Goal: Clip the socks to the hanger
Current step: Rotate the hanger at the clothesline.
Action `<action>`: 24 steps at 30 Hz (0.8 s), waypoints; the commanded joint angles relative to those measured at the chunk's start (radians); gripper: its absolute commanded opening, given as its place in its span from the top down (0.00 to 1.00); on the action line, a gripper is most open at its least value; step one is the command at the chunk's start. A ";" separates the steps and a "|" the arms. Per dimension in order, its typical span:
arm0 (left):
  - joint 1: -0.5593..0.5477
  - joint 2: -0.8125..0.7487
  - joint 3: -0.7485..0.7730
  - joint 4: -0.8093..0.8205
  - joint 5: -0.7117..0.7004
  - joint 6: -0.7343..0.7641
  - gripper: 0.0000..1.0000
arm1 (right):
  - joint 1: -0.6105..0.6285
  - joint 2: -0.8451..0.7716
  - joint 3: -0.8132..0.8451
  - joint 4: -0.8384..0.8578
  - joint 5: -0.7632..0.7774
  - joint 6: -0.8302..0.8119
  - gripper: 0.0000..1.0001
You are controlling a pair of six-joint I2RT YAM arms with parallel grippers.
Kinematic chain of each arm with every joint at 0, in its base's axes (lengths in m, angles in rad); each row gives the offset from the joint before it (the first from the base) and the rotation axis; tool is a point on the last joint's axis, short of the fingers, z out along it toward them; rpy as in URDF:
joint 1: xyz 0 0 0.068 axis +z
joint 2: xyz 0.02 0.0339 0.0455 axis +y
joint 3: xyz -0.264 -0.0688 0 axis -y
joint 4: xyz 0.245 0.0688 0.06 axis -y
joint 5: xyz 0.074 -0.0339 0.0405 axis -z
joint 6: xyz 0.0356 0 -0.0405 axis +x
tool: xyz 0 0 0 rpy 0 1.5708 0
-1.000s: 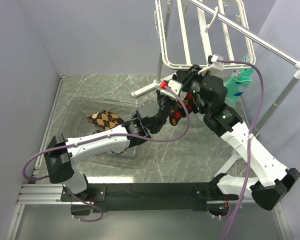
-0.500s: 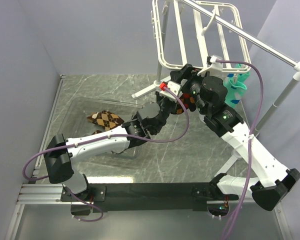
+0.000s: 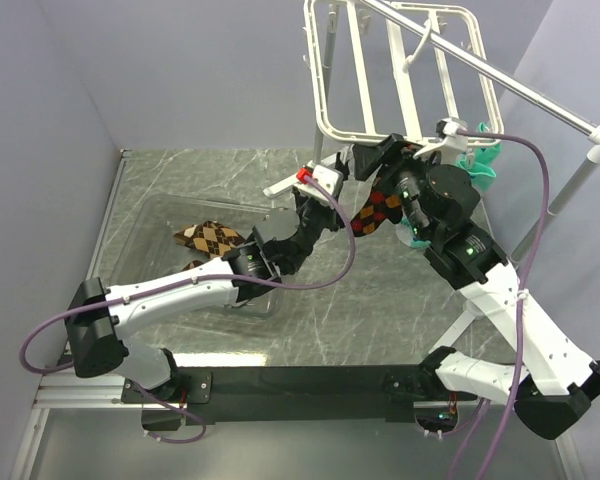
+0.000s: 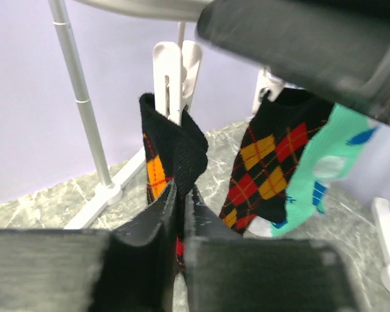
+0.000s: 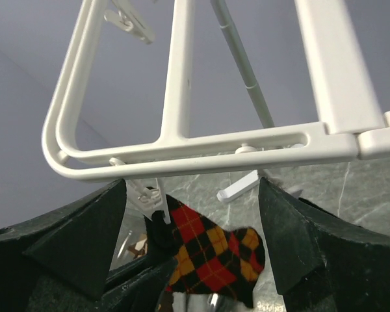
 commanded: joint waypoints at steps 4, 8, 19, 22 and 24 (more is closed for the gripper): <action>0.005 -0.089 -0.033 -0.034 0.100 -0.034 0.64 | -0.004 -0.059 -0.024 0.073 0.034 -0.011 0.13; 0.014 -0.172 -0.051 -0.076 0.135 -0.076 0.45 | -0.005 -0.085 -0.036 0.059 0.073 -0.039 0.13; 0.362 -0.212 0.119 -0.305 0.587 -0.284 0.28 | -0.018 -0.152 -0.036 -0.086 0.114 -0.053 0.14; 0.416 -0.171 0.193 -0.342 0.680 -0.307 0.26 | -0.016 -0.187 -0.041 -0.129 0.122 -0.073 0.14; 0.447 -0.151 0.243 -0.357 0.747 -0.330 0.25 | -0.018 -0.206 -0.039 -0.188 0.145 -0.082 0.14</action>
